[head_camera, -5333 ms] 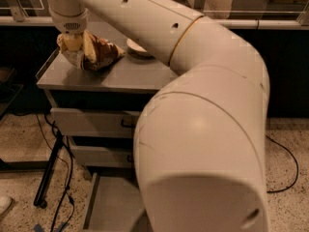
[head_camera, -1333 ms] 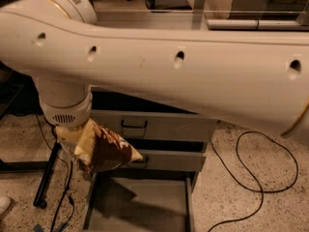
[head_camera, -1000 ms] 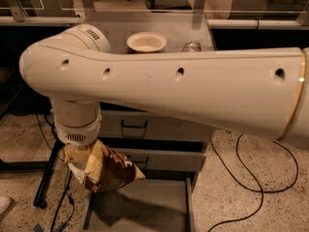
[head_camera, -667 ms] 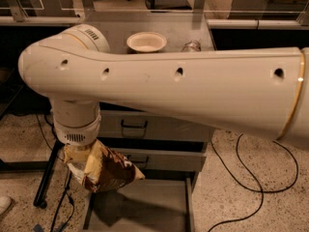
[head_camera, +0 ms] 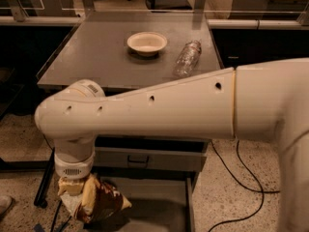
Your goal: Place brown chip bag into bottom drawer
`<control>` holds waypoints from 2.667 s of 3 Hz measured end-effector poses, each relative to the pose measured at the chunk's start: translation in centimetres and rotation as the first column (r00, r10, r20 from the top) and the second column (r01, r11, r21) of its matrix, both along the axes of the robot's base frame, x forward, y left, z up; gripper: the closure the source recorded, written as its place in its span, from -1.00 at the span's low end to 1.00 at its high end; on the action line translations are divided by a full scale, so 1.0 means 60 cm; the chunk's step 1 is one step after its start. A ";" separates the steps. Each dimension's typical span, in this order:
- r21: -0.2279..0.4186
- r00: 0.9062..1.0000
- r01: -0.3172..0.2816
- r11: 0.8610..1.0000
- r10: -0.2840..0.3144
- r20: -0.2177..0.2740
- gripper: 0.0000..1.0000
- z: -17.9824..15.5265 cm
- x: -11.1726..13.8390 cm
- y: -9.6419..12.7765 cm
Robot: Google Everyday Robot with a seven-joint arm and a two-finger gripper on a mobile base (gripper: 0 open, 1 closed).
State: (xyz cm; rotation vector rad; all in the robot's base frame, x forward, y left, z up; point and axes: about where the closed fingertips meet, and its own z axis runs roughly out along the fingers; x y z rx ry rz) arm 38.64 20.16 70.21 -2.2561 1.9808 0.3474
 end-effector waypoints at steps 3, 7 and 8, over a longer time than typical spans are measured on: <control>0.057 0.996 0.023 0.998 -0.017 -0.089 1.00 -0.186 -0.011 0.035; 0.065 0.978 0.119 0.991 -0.105 -0.182 1.00 -0.362 0.069 -0.005; 0.042 0.968 0.189 0.981 -0.178 -0.176 1.00 -0.397 0.104 -0.055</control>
Offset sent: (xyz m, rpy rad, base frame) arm -0.0170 0.0189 -0.0660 0.0277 0.0467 0.0071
